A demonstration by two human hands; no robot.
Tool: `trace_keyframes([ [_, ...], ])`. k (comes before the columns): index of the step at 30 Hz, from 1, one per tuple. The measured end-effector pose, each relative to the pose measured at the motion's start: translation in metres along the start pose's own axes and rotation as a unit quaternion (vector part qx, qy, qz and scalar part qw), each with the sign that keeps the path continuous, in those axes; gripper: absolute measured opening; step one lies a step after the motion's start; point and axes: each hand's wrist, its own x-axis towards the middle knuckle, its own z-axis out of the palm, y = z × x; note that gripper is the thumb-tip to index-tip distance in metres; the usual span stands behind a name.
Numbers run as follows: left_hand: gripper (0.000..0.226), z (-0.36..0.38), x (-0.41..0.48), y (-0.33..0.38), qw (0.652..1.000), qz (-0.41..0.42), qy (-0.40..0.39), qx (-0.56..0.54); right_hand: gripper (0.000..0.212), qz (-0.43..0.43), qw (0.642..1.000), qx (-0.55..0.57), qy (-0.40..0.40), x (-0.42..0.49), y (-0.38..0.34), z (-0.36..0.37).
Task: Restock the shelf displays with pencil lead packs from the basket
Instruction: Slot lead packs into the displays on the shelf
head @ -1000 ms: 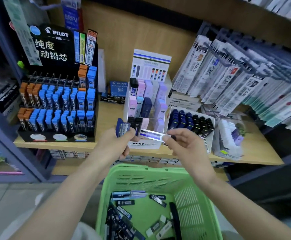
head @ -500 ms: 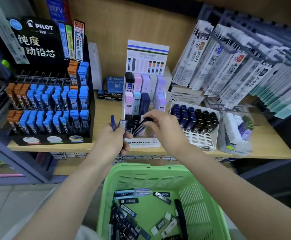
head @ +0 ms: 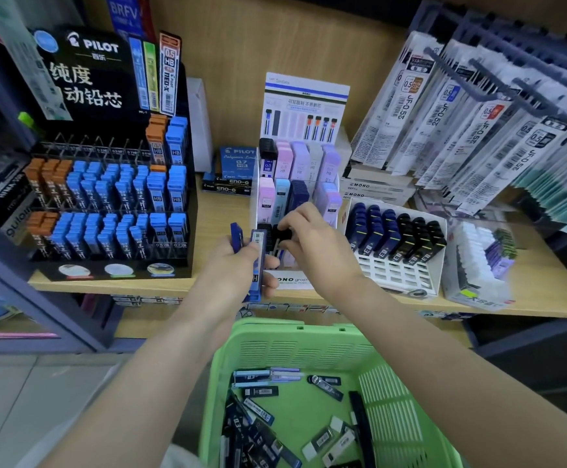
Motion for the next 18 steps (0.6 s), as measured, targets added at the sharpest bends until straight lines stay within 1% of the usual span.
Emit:
trace_keyframes([
  [3, 0.012, 0.0, -0.003, 0.003, 0.999, -0.014, -0.012, -0.049, 0.023, -0.001, 0.999, -0.011, 0.03, 0.0, 0.0, -0.001],
  [4, 0.013, -0.001, -0.003, 0.004, 0.998, -0.016, -0.012, -0.068, 0.02, 0.003, 0.999, 0.015, 0.051, -0.002, -0.001, -0.001],
  [6, 0.018, -0.002, -0.002, 0.005, 0.997, -0.011, -0.008, -0.082, 0.017, 0.046, 0.988, 0.121, 0.087, -0.007, -0.009, -0.005],
  [7, 0.021, -0.003, -0.001, 0.005, 0.997, -0.007, -0.005, -0.073, 0.019, 0.081, 0.976, 0.187, 0.083, -0.012, -0.014, -0.008],
  [8, 0.023, -0.004, -0.001, 0.005, 0.998, -0.004, -0.002, -0.065, 0.025, 0.118, 0.959, 0.249, 0.059, -0.017, -0.02, -0.012],
  [10, 0.026, -0.003, -0.001, 0.005, 0.998, 0.001, 0.002, -0.065, 0.031, 0.175, 0.915, 0.361, -0.026, -0.029, -0.031, -0.02],
  [12, 0.029, -0.001, -0.003, 0.005, 0.998, 0.003, -0.01, -0.069, 0.025, 0.206, 0.866, 0.445, -0.102, -0.04, -0.039, -0.024],
  [13, 0.029, 0.0, -0.005, 0.005, 0.998, 0.003, -0.019, -0.067, 0.019, 0.216, 0.843, 0.477, -0.124, -0.043, -0.04, -0.024],
  [15, 0.028, 0.003, -0.006, 0.004, 0.997, 0.002, -0.036, -0.062, 0.008, 0.237, 0.81, 0.52, -0.132, -0.047, -0.038, -0.026],
  [18, 0.022, 0.007, -0.008, 0.003, 0.995, -0.005, -0.056, -0.077, 0.004, 0.269, 0.785, 0.55, -0.093, -0.054, -0.031, -0.031],
])
